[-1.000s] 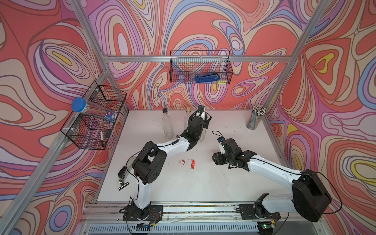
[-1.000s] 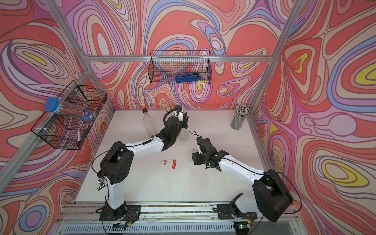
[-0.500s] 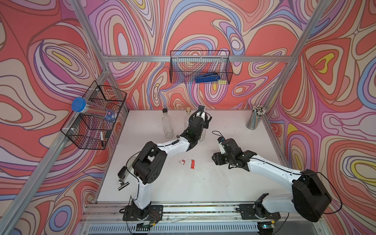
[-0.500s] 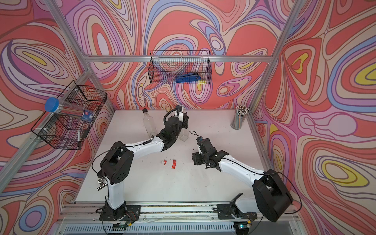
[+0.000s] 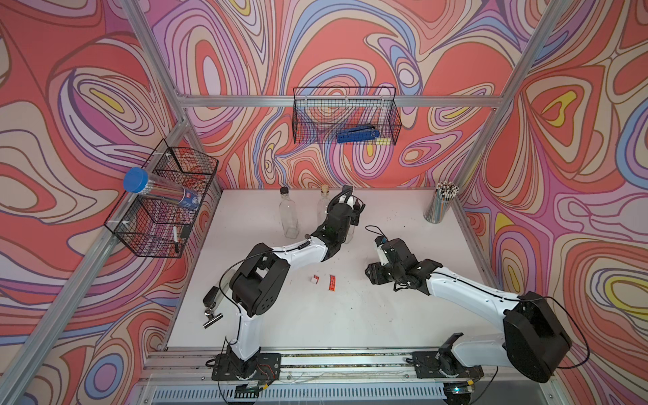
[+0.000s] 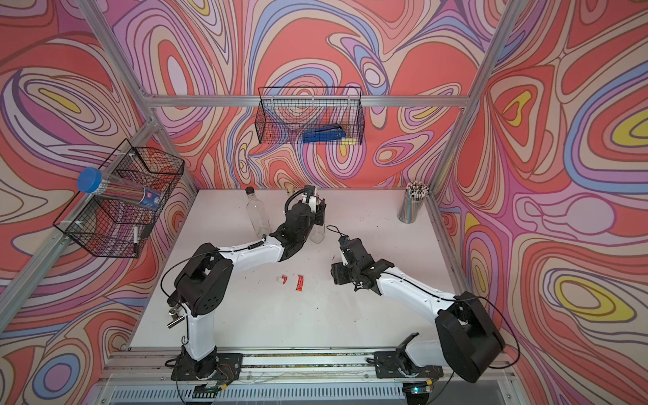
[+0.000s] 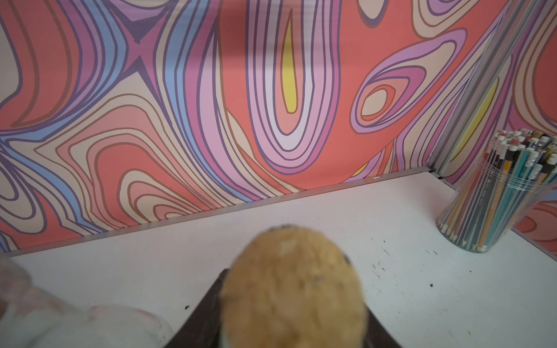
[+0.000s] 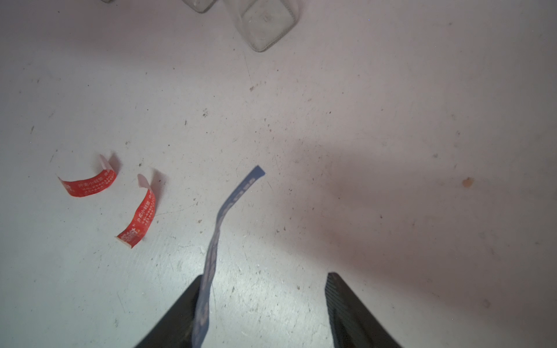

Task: Remove the label from the bottle
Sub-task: Place the bottle at the center of the board, then place the label at the center of the board.

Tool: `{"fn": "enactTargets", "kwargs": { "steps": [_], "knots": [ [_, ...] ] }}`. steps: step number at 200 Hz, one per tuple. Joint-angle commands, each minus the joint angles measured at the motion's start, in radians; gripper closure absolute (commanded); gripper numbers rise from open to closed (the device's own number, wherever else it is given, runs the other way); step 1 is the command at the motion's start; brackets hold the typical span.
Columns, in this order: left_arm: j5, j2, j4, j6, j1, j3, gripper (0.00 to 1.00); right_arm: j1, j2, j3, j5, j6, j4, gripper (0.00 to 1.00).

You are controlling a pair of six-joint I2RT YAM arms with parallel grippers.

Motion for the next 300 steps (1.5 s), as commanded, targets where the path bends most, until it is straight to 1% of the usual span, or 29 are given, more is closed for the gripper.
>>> {"fn": "enactTargets", "kwargs": {
  "steps": [1, 16, 47, 81, 129, 158, 166, 174, 181, 185, 194, 198, 227, 241, 275, 287, 300],
  "knots": [
    [-0.012, -0.035, -0.029, -0.023, 0.004, -0.049, 0.39, -0.004, -0.006, 0.008, -0.012, 0.0, 0.012, 0.32],
    [-0.006, -0.062, -0.022, -0.028, 0.004, -0.074, 0.32, -0.004, -0.007, 0.013, -0.015, -0.002, 0.011, 0.3],
    [-0.001, -0.114, -0.026, -0.033, 0.004, -0.112, 0.29, -0.005, 0.0, 0.02, -0.024, -0.002, 0.013, 0.27],
    [0.014, -0.163, -0.032, -0.032, 0.003, -0.144, 0.28, -0.004, 0.003, 0.025, -0.033, -0.002, 0.016, 0.27],
    [0.036, -0.187, -0.018, -0.049, 0.004, -0.174, 0.27, -0.004, 0.003, 0.03, -0.037, 0.0, 0.015, 0.27],
    [0.061, -0.223, -0.014, -0.062, 0.004, -0.198, 0.27, -0.005, -0.001, 0.03, -0.045, 0.001, 0.016, 0.22],
    [0.075, -0.241, -0.023, -0.068, 0.004, -0.207, 0.27, -0.004, -0.005, 0.031, -0.05, 0.002, 0.016, 0.19],
    [0.092, -0.265, -0.042, -0.077, 0.004, -0.218, 0.26, -0.003, -0.006, 0.033, -0.064, 0.0, 0.017, 0.14],
    [0.11, -0.288, -0.065, -0.088, 0.004, -0.23, 0.26, -0.004, -0.009, 0.033, -0.082, -0.003, 0.019, 0.11],
    [0.121, -0.303, -0.079, -0.094, 0.004, -0.238, 0.26, -0.005, -0.01, 0.033, -0.093, -0.004, 0.02, 0.07],
    [0.152, -0.337, -0.125, -0.106, 0.004, -0.252, 0.27, -0.005, -0.013, 0.033, -0.121, -0.008, 0.022, 0.05],
    [0.169, -0.353, -0.147, -0.111, 0.004, -0.258, 0.28, -0.005, -0.016, 0.033, -0.132, -0.009, 0.024, 0.02],
    [0.302, -0.467, -0.304, -0.163, 0.004, -0.328, 0.29, -0.004, -0.029, 0.022, -0.206, -0.013, 0.044, 0.02],
    [0.381, -0.518, -0.348, -0.191, 0.004, -0.376, 0.3, -0.004, -0.032, 0.018, -0.248, -0.012, 0.059, 0.02],
    [0.571, -0.598, -0.331, -0.282, 0.004, -0.521, 0.32, -0.004, -0.034, 0.015, -0.32, -0.005, 0.098, 0.02],
    [0.624, -0.608, -0.289, -0.322, 0.004, -0.577, 0.34, -0.004, -0.032, 0.017, -0.334, -0.002, 0.108, 0.02],
    [0.677, -0.612, -0.202, -0.372, 0.004, -0.643, 0.34, -0.005, -0.03, 0.018, -0.354, 0.004, 0.12, 0.02]
  ]
}}
